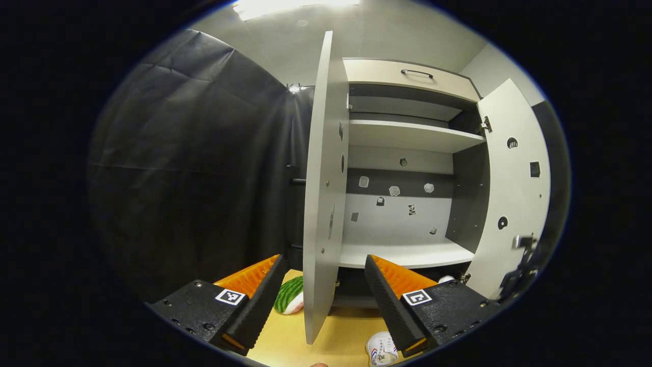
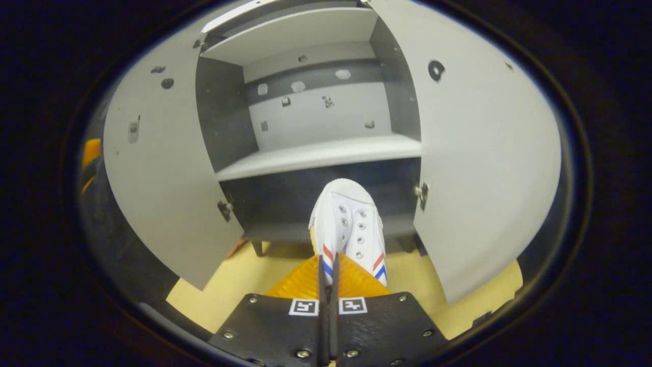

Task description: Grab one shoe with the right hand and put it into the shoe cabinet, grab the other shoe with the left hand and put it into the shoe cabinet; then close the right door with the right hand and the left door with the left hand.

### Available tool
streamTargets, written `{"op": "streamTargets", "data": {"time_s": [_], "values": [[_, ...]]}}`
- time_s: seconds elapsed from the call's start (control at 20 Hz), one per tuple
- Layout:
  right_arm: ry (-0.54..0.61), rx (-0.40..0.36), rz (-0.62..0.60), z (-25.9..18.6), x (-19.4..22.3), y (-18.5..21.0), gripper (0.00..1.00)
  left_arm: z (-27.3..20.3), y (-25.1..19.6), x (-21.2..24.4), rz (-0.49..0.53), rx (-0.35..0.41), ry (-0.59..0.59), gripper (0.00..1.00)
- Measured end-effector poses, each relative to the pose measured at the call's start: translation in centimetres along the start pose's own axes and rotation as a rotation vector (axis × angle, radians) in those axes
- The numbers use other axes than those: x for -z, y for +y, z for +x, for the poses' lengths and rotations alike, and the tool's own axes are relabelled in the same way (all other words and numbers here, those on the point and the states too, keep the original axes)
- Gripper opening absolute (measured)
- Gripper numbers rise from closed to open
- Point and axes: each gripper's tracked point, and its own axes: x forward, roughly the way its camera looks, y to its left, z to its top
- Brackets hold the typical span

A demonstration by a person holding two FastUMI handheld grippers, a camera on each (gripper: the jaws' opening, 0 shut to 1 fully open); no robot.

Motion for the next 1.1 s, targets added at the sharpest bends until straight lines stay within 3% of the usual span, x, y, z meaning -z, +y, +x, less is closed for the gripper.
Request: {"op": "streamTargets", "data": {"time_s": [0.25,0.55,0.8,0.9,1.05,1.1], "values": [[-0.173,-0.038,-0.048,3.3,-11.8,2.2,0.00,-0.1,0.4,0.2,0.004,-0.001,-0.006,0.96],[-0.218,0.030,-0.104,12.8,-20.5,0.3,0.00,0.0,1.9,0.4,0.006,-0.039,-0.016,0.96],[-0.155,0.098,-0.123,20.4,-21.4,-1.7,0.04,-0.2,4.8,0.7,0.007,-0.130,-0.012,0.96],[-0.121,0.120,-0.123,22.8,-21.1,-2.6,0.00,-0.3,5.6,1.0,0.006,-0.158,-0.004,0.96],[-0.086,0.134,-0.104,24.8,-20.2,-3.1,0.00,-0.3,6.3,1.4,0.008,-0.181,0.006,0.93],[-0.071,0.129,-0.098,25.0,-19.7,-3.1,0.01,-0.3,6.4,1.5,0.007,-0.183,0.009,0.96]]}}
